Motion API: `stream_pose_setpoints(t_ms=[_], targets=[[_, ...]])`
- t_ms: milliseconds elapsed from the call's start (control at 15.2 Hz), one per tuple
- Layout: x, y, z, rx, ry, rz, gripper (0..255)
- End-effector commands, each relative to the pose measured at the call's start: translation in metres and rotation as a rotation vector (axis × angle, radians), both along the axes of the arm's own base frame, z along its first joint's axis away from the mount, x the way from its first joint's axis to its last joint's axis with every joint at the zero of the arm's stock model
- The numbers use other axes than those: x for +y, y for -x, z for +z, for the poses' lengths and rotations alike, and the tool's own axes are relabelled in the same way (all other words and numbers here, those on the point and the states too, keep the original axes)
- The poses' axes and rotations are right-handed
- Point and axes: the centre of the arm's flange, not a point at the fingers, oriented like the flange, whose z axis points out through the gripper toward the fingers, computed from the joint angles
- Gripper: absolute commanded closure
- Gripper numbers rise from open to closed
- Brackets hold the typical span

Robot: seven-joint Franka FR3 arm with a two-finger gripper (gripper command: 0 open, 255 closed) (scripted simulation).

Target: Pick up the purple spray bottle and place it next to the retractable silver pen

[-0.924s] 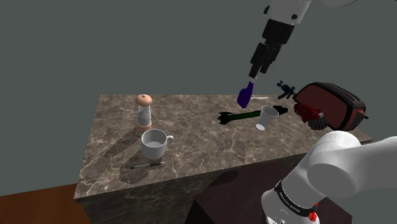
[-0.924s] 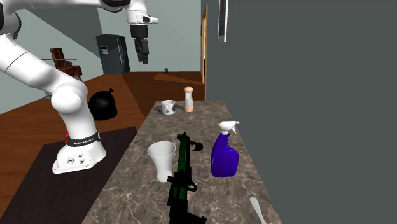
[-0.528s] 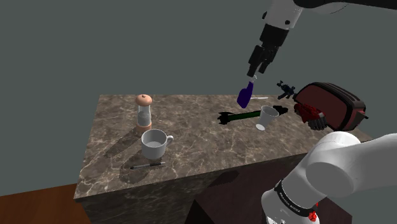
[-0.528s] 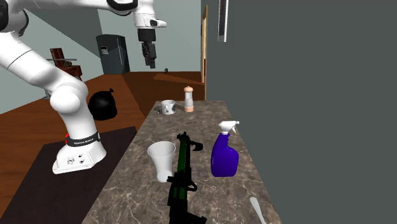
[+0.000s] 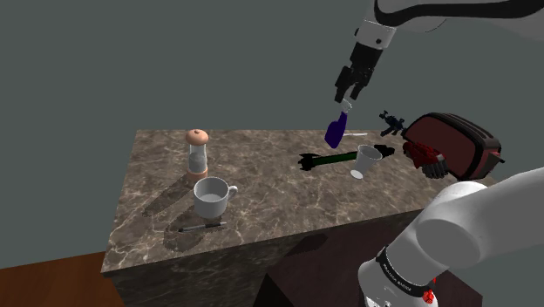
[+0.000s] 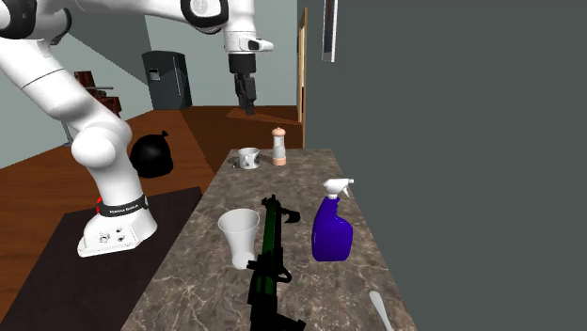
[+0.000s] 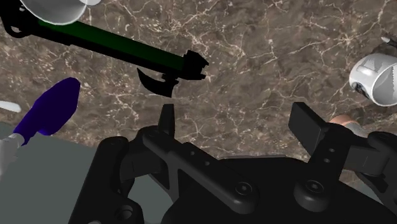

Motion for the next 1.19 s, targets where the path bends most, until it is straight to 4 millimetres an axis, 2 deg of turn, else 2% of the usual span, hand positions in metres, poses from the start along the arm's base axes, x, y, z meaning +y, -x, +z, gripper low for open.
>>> stream_pose_setpoints(t_ms=[0,594,1122], targets=[[-0.022,-0.009,-0.01,-0.002,0.002,-0.021,0],[-0.126,-0.05,-0.046,-0.009,0.008,-0.113,0],[-0.222,-0.078,-0.077,-0.015,0.014,-0.196,0]])
